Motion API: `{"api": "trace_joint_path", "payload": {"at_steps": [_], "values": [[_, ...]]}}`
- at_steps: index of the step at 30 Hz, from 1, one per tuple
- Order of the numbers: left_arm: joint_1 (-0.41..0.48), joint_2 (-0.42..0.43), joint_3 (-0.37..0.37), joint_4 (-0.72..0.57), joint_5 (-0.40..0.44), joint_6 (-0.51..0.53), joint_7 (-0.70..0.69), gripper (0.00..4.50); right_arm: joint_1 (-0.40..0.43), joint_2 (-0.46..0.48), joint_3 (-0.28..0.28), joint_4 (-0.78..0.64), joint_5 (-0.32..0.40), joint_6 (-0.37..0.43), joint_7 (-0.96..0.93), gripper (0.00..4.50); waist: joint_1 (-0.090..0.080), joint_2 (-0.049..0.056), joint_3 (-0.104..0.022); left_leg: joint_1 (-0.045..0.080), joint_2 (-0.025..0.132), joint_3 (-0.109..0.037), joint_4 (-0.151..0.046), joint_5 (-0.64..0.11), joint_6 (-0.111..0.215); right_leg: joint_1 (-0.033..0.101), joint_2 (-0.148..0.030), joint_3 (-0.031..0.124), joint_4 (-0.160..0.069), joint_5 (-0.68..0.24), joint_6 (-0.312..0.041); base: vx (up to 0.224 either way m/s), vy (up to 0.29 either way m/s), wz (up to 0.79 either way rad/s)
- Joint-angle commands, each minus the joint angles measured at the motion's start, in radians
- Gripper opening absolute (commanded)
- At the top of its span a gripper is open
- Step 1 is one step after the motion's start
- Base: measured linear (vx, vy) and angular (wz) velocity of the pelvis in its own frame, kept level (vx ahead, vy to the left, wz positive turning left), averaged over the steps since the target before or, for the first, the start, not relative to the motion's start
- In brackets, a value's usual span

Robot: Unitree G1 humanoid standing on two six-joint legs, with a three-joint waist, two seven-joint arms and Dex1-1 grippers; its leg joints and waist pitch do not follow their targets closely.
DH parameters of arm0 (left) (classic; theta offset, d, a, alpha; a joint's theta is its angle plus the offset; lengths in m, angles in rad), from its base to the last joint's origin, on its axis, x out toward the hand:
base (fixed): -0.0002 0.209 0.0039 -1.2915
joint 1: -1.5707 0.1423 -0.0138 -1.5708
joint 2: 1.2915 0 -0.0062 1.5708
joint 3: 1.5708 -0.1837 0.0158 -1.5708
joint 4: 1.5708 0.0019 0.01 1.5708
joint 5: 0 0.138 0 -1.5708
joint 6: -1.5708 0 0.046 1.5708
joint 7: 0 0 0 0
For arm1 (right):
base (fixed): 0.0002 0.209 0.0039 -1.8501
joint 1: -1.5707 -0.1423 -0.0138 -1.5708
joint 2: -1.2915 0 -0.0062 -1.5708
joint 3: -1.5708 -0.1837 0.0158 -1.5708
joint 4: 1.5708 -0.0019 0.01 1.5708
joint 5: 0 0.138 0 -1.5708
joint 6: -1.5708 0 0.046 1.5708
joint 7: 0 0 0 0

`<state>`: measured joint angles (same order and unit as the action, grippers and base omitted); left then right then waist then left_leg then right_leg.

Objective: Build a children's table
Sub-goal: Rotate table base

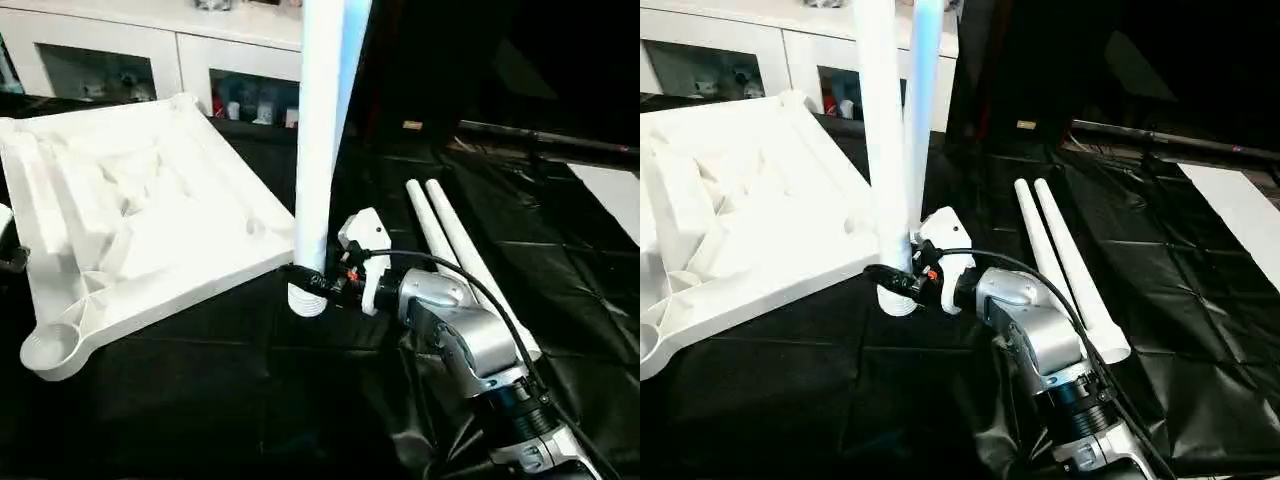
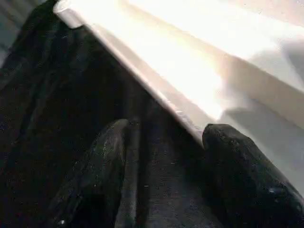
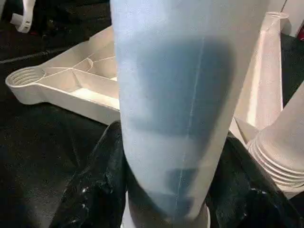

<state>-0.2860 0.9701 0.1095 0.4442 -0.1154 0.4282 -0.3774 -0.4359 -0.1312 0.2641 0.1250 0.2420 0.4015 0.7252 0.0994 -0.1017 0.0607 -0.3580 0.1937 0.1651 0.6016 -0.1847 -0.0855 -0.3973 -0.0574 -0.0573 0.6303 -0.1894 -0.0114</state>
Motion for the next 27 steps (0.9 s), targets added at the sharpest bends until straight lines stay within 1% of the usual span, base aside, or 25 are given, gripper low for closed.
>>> {"api": "trace_joint_path", "payload": {"at_steps": [1,2,4,6,7,8,9,10,12,13,14,16,18,20,21,23,25,26,27], "values": [[0.023,-0.022,-0.040,-0.015,-0.032,0.033,-0.067,2.95,-0.016,-0.009,-0.014,0.004,-0.001,-0.015,-0.005,1.86,-0.005,0.052,-0.053,0.027,0.041,-0.023,-0.095,-0.392,-0.084,0.017,-0.082,0.055,-0.080,-0.319,-0.147,0.000,0.000,0.00],[0.027,-0.030,-0.031,-0.029,-0.054,0.046,-0.082,2.95,-0.016,-0.009,-0.015,0.005,-0.001,-0.016,-0.005,1.86,-0.004,0.053,-0.054,0.027,0.041,-0.022,-0.095,-0.385,-0.088,0.018,-0.083,0.054,-0.077,-0.303,-0.156,0.000,0.000,0.00],[0.058,-0.038,-0.040,-0.116,-0.114,0.075,-0.165,2.95,-0.020,-0.009,-0.021,0.006,0.000,-0.020,-0.007,1.86,-0.004,0.053,-0.054,0.025,0.042,-0.020,-0.096,-0.376,-0.089,0.019,-0.083,0.054,-0.076,-0.288,-0.166,0.000,0.000,0.00],[0.081,-0.045,-0.049,-0.188,-0.161,0.110,-0.222,2.95,-0.025,-0.008,-0.030,0.007,0.003,-0.021,-0.010,1.86,-0.002,0.054,-0.055,0.027,0.043,-0.019,-0.095,-0.370,-0.093,0.019,-0.082,0.054,-0.074,-0.272,-0.175,0.000,0.000,0.00],[0.087,-0.047,-0.052,-0.207,-0.171,0.117,-0.239,2.95,-0.026,-0.007,-0.033,0.007,0.004,-0.021,-0.011,1.86,-0.003,0.054,-0.052,0.026,0.041,-0.017,-0.096,-0.385,-0.092,0.017,-0.081,0.054,-0.075,-0.290,-0.175,0.000,0.000,0.00],[0.092,-0.051,-0.053,-0.227,-0.187,0.128,-0.258,2.95,-0.028,-0.008,-0.036,0.008,0.003,-0.022,-0.012,1.86,-0.001,0.054,-0.053,0.028,0.040,-0.017,-0.095,-0.395,-0.091,0.018,-0.082,0.054,-0.079,-0.313,-0.168,0.000,0.000,0.00],[0.095,-0.053,-0.053,-0.239,-0.197,0.135,-0.269,2.95,-0.029,-0.009,-0.038,0.009,0.003,-0.023,-0.012,1.86,0.000,0.054,-0.051,0.029,0.040,-0.017,-0.095,-0.400,-0.089,0.016,-0.081,0.055,-0.081,-0.324,-0.164,0.000,0.000,0.00],[0.099,-0.059,-0.053,-0.256,-0.204,0.137,-0.280,2.95,-0.031,-0.010,-0.041,0.012,0.003,-0.025,-0.010,1.86,0.001,0.056,-0.051,0.029,0.040,-0.018,-0.096,-0.407,-0.089,0.017,-0.082,0.055,-0.082,-0.340,-0.158,0.000,0.000,0.00],[0.097,-0.079,-0.044,-0.275,-0.215,0.147,-0.286,2.95,-0.034,-0.013,-0.047,0.016,0.004,-0.028,-0.008,1.86,0.001,0.054,-0.051,0.028,0.039,-0.019,-0.096,-0.411,-0.088,0.018,-0.080,0.054,-0.084,-0.350,-0.151,0.000,0.000,0.00],[0.094,-0.089,-0.039,-0.280,-0.219,0.153,-0.285,2.95,-0.036,-0.014,-0.049,0.018,0.004,-0.029,-0.008,1.86,0.001,0.056,-0.051,0.028,0.039,-0.019,-0.096,-0.411,-0.090,0.018,-0.080,0.054,-0.084,-0.352,-0.148,0.000,0.000,0.00],[0.089,-0.108,-0.030,-0.294,-0.234,0.171,-0.279,2.95,-0.037,-0.015,-0.052,0.020,0.004,-0.031,-0.010,1.86,-0.001,0.054,-0.052,0.027,0.039,-0.019,-0.096,-0.407,-0.091,0.019,-0.079,0.054,-0.082,-0.346,-0.149,0.000,0.000,0.00],[0.084,-0.143,-0.019,-0.329,-0.266,0.207,-0.268,2.95,-0.040,-0.016,-0.055,0.023,0.004,-0.033,-0.011,1.86,0.000,0.056,-0.053,0.028,0.038,-0.018,-0.094,-0.401,-0.091,0.019,-0.080,0.054,-0.083,-0.340,-0.154,0.000,0.000,0.00],[0.086,-0.155,-0.019,-0.349,-0.277,0.223,-0.266,2.95,-0.041,-0.017,-0.055,0.024,0.004,-0.033,-0.011,1.86,0.001,0.054,-0.054,0.027,0.039,-0.017,-0.093,-0.392,-0.090,0.021,-0.078,0.053,-0.082,-0.328,-0.156,0.000,0.000,0.00],[0.095,-0.191,-0.051,-0.411,-0.289,0.260,-0.260,2.95,-0.045,-0.020,-0.060,0.022,0.006,-0.032,-0.010,1.86,0.002,0.055,-0.055,0.026,0.040,-0.017,-0.093,-0.374,-0.089,0.023,-0.078,0.052,-0.079,-0.306,-0.158,0.000,0.000,0.00],[0.095,-0.207,-0.069,-0.427,-0.289,0.268,-0.256,2.95,-0.046,-0.022,-0.062,0.021,0.005,-0.034,-0.011,1.86,0.001,0.054,-0.055,0.024,0.039,-0.017,-0.093,-0.370,-0.088,0.023,-0.076,0.053,-0.079,-0.300,-0.159,0.000,0.000,0.00],[0.094,-0.229,-0.093,-0.447,-0.286,0.277,-0.253,2.95,-0.050,-0.024,-0.068,0.021,0.004,-0.036,-0.012,1.86,0.002,0.053,-0.055,0.023,0.037,-0.015,-0.091,-0.359,-0.084,0.024,-0.075,0.053,-0.079,-0.293,-0.157,0.000,0.000,0.00],[0.082,-0.268,-0.127,-0.460,-0.277,0.276,-0.239,2.95,-0.057,-0.027,-0.076,0.022,0.005,-0.037,-0.013,1.86,0.003,0.050,-0.056,0.021,0.036,-0.014,-0.091,-0.336,-0.080,0.028,-0.075,0.053,-0.079,-0.283,-0.153,0.000,0.000,0.00],[0.068,-0.298,-0.156,-0.464,-0.269,0.270,-0.234,2.95,-0.063,-0.031,-0.083,0.023,0.006,-0.037,-0.013,1.86,0.002,0.051,-0.057,0.022,0.037,-0.013,-0.090,-0.333,-0.080,0.028,-0.073,0.053,-0.080,-0.280,-0.151,0.000,0.000,0.00],[0.053,-0.329,-0.179,-0.465,-0.257,0.268,-0.227,2.95,-0.068,-0.034,-0.088,0.024,0.008,-0.038,-0.013,1.86,0.005,0.051,-0.058,0.025,0.038,-0.012,-0.089,-0.331,-0.081,0.027,-0.074,0.053,-0.080,-0.279,-0.151,0.000,0.000,0.00]]}}
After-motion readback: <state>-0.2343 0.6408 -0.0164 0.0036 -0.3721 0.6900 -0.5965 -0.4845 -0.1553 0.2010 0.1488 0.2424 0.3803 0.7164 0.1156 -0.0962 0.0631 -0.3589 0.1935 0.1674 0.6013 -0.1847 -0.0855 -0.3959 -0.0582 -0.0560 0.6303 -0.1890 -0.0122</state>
